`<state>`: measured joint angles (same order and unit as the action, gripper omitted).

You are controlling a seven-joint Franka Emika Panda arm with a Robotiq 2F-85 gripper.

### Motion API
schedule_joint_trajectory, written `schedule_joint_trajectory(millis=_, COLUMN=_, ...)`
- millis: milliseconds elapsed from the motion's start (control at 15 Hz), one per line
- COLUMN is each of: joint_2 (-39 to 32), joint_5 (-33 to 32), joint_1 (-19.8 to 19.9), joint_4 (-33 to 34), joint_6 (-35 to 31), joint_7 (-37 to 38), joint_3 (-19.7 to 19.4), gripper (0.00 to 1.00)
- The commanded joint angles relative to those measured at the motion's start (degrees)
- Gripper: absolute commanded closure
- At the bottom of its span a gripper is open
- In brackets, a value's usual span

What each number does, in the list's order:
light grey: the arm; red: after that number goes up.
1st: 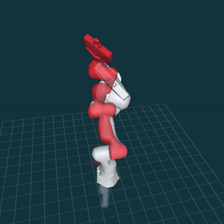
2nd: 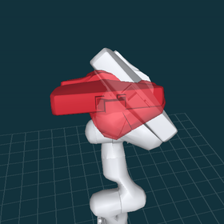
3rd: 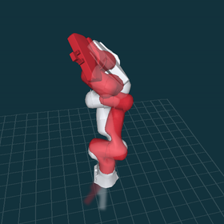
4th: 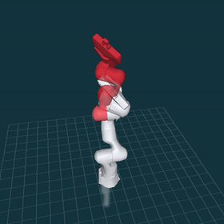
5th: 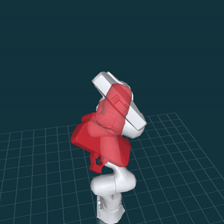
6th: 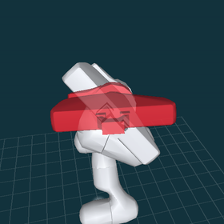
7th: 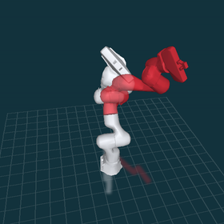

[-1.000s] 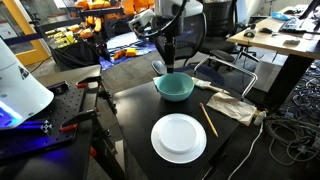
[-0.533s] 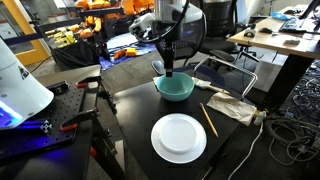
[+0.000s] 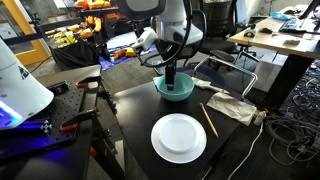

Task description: Move the bowl forward

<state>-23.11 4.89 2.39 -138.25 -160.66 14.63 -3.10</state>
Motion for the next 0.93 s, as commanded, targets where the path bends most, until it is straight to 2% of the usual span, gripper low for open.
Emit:
schedule_joint_trajectory(millis=0, joint_2=-4.06, joint_5=4.67, joint_1=2.99, joint_4=2.33, joint_6=-2.39, joint_7=-5.10, joint_3=2.89, gripper=0.00)
schedule_joint_trajectory(millis=333, joint_2=-7.77, joint_5=7.96, joint_1=5.61, joint_4=4.57, joint_6=-1.95, joint_7=-8.57, joint_3=5.19, gripper=0.00)
schedule_joint_trajectory(millis=867, joint_2=-12.26, joint_5=8.35, joint_1=7.05, joint_4=7.70, joint_6=-1.13, joint_7=-9.01, joint_3=6.12, gripper=0.00)
